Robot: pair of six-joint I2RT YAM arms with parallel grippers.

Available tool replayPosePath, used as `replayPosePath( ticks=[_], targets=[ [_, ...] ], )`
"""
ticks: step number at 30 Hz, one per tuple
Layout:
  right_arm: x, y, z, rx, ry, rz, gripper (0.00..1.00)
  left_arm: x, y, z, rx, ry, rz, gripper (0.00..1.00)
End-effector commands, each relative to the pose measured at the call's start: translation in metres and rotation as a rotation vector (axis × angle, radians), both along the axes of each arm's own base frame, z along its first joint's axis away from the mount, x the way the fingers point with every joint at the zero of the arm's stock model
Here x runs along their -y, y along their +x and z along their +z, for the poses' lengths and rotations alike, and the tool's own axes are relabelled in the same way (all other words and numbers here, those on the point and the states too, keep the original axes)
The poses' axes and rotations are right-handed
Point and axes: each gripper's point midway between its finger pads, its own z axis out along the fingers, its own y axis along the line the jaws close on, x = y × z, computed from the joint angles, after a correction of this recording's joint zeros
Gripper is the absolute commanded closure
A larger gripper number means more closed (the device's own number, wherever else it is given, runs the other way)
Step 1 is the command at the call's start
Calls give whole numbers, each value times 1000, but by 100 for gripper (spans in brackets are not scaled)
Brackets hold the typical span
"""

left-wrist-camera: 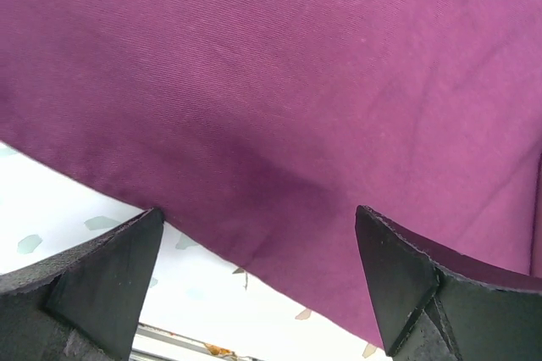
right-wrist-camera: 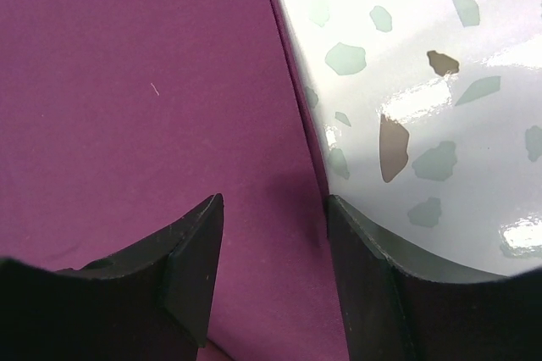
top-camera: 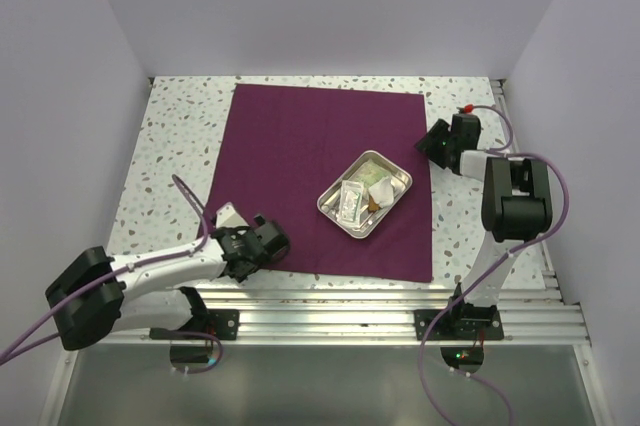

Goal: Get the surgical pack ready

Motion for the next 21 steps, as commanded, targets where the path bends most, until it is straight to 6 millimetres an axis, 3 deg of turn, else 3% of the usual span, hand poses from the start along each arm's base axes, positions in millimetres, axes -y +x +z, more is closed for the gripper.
replayPosePath(
  ticks=[1, 7, 10, 13, 17, 19, 21],
  targets=[
    [-5, -4, -12, -42, 12, 26, 45, -23, -8, -5, -36, 77, 90, 1],
    [-7, -2, -12, -43, 10, 28, 50, -31, -17, -11, -93, 111, 162, 10],
    [-8, -2, -13, -47, 8, 35, 62, -31, -11, -15, -69, 127, 169, 21],
    [-9, -1, -13, -46, 4, 41, 72, -39, -9, -20, -53, 169, 196, 40],
    [-13, 0, -15, -68, -21, 53, 84, -44, -7, -24, -44, 199, 205, 73],
    [-12, -1, -16, -78, -21, 48, 97, -46, -4, -22, -25, 208, 211, 82],
    [-9, -4, -17, -87, -27, 24, 100, -48, -3, -21, -12, 213, 214, 91]
  ],
)
